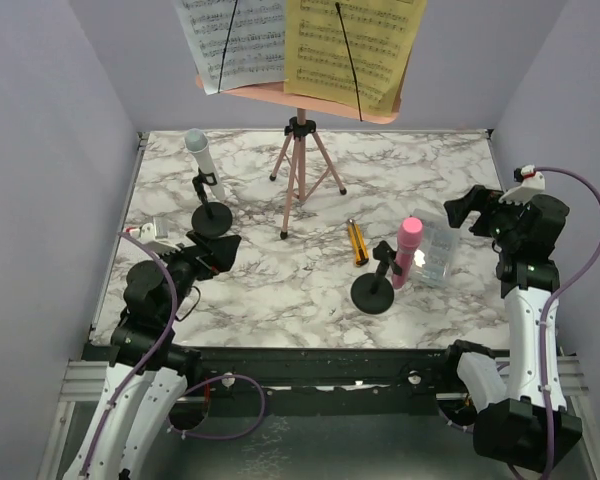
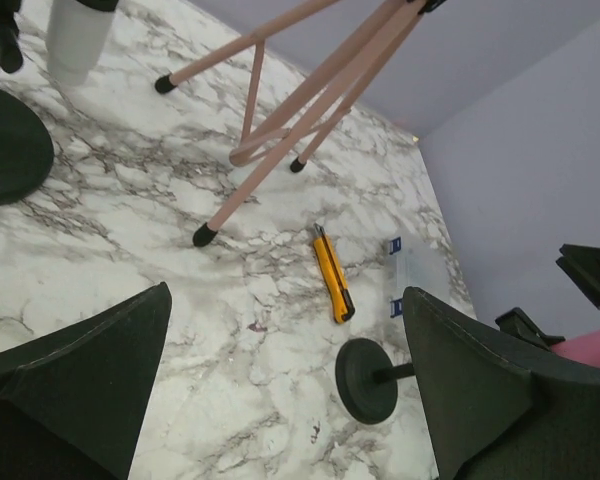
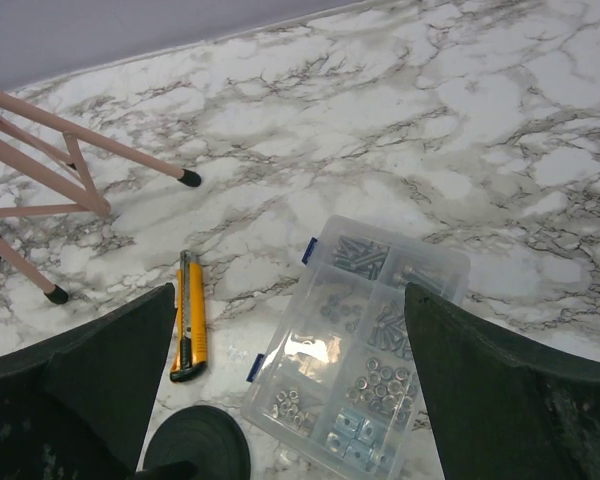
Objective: Pack up the instrument practice props
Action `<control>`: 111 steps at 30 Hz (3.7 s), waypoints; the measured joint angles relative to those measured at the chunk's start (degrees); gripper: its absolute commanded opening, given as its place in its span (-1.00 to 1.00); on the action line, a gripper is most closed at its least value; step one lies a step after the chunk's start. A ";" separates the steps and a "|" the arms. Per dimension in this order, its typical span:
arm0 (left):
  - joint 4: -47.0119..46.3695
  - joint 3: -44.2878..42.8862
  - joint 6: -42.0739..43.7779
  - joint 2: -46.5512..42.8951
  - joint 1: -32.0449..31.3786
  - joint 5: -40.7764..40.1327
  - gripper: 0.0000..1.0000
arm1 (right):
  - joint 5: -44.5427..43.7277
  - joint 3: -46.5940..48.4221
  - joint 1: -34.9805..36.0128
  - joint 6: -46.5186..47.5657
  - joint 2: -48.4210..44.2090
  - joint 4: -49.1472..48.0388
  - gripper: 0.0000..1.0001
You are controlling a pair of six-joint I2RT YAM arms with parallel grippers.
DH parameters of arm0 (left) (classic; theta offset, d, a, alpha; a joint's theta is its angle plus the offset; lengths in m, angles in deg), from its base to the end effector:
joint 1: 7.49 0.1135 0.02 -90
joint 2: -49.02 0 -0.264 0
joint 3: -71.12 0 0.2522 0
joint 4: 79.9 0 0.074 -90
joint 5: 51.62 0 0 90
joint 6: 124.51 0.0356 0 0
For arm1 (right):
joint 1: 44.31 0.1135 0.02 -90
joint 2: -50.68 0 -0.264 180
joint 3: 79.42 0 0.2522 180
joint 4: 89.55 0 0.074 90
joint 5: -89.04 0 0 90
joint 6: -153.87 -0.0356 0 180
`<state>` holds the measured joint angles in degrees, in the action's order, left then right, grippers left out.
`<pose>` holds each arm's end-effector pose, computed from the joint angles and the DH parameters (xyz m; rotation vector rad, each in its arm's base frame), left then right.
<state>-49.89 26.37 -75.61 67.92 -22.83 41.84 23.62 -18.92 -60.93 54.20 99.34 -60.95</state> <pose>0.1021 -0.0302 0.3010 -0.3333 1.6722 -0.7948 0.1904 -0.0414 0.3328 0.1272 1.8433 0.3144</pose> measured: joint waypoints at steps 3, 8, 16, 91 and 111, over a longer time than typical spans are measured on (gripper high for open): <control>0.04 -1.38 -0.72 3.63 0.00 2.80 0.98 | 0.35 0.00 0.00 0.02 1.18 -0.02 1.00; -0.46 -3.61 -2.38 10.62 0.00 9.33 0.98 | 2.19 -0.98 0.00 0.74 0.83 -0.26 1.00; -3.43 -3.72 -2.99 19.78 -1.49 20.39 0.98 | 8.57 -2.40 0.00 6.27 1.38 -0.63 1.00; -73.26 -11.78 34.38 84.32 -41.00 22.01 0.11 | 30.12 -6.64 -0.33 31.82 2.10 7.15 1.00; -78.25 -13.05 32.35 85.88 -41.03 21.64 -1.00 | 30.10 -6.64 -0.33 31.82 2.12 7.34 1.00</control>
<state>-128.14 13.32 -43.26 153.79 -63.85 63.48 53.72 -25.56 -61.26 86.03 101.46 -53.61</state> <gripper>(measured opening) 0.303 0.998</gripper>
